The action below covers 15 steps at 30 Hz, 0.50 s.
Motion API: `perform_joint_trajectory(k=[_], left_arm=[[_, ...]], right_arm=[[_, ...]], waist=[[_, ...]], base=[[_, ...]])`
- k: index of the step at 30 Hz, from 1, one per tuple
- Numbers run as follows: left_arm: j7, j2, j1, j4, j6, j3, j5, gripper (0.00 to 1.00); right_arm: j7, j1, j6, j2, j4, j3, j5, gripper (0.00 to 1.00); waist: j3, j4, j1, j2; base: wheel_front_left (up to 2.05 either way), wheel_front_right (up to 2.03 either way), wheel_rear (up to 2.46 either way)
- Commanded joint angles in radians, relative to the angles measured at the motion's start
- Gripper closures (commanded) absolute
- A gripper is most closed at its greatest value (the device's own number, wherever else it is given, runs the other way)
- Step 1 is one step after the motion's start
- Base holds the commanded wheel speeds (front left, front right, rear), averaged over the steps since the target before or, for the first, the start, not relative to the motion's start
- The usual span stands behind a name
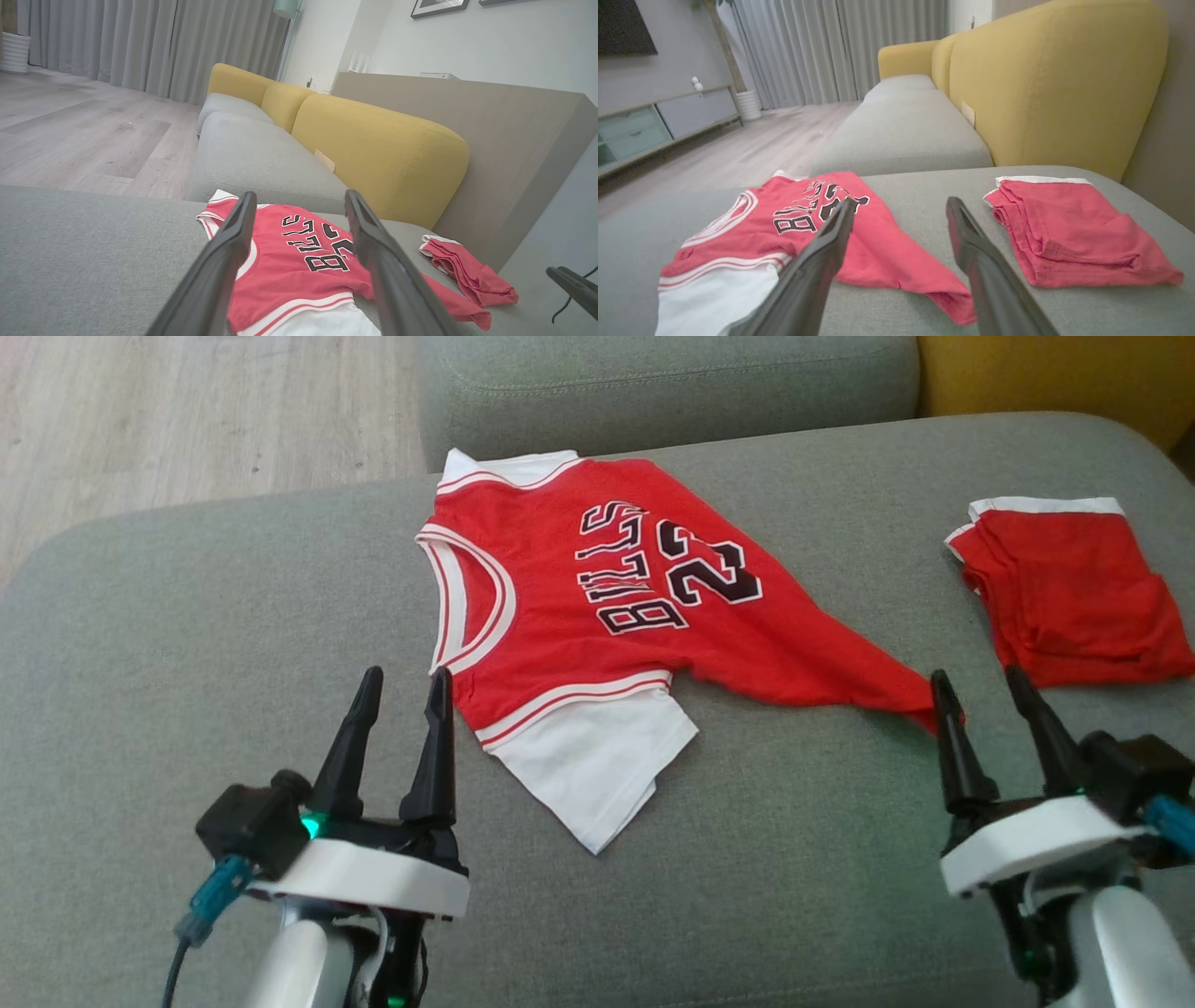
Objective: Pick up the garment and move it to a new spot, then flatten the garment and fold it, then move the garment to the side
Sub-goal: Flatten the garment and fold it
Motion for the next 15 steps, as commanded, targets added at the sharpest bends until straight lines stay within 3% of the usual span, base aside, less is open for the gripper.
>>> perform_joint_trajectory(k=[1,9,15], left_arm=[[-0.005,0.003,-0.031,-0.037,-0.003,0.03,0.008,0.0],[-0.005,0.003,-0.028,-0.003,-0.004,-0.024,-0.002,0.0],[-0.005,0.003,-0.042,0.122,-0.018,-0.138,-0.019,0.0]], right_arm=[[-0.023,-0.004,-0.001,0.01,-0.05,0.011,-0.007,0.0],[-0.087,0.009,-0.001,0.067,-0.08,-0.019,-0.028,0.0],[-0.097,0.004,-0.001,0.078,-0.074,-0.031,-0.034,0.0]], waist=[[0.001,-0.001,0.0,-0.0001],[0.012,-0.008,0.0,-0.0001],[0.025,-0.008,0.0,-0.0001]], base=[[0.0,0.0,0.0],[0.0,0.0,0.0],[0.0,0.0,0.0]])
